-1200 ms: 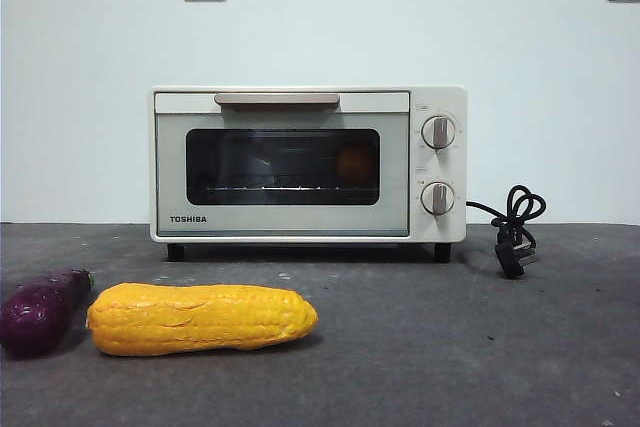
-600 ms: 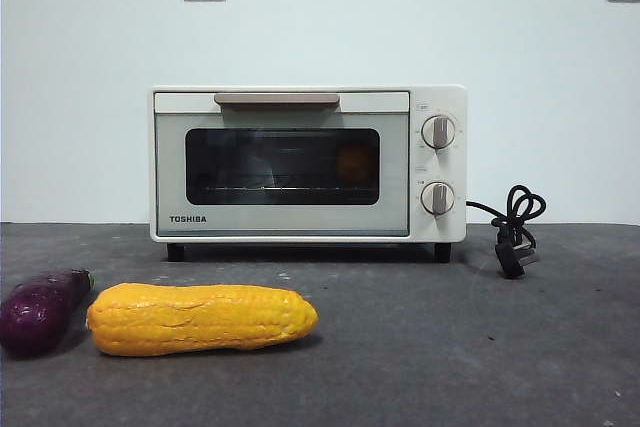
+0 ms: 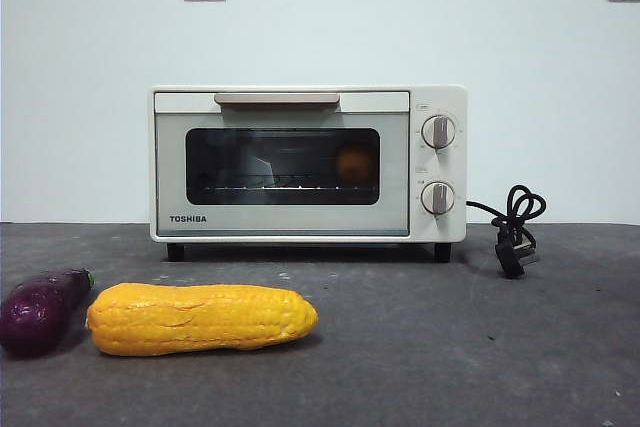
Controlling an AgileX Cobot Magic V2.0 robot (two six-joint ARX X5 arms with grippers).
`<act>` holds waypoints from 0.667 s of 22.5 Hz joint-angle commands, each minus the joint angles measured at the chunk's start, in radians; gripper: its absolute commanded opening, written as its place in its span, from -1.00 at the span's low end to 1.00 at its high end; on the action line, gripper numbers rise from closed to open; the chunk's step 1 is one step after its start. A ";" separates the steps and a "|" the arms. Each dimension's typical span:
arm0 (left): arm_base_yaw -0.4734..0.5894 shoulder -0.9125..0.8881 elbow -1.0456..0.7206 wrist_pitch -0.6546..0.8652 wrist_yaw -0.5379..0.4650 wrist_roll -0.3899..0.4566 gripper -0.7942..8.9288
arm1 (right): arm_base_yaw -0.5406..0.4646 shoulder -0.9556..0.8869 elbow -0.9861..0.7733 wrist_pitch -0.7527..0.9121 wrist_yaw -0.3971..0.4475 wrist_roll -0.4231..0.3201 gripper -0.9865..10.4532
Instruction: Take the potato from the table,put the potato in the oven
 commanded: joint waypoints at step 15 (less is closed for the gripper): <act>0.002 -0.002 -0.010 -0.010 0.007 -0.010 -0.84 | -0.272 -0.192 -0.135 0.250 -0.066 -0.037 -0.83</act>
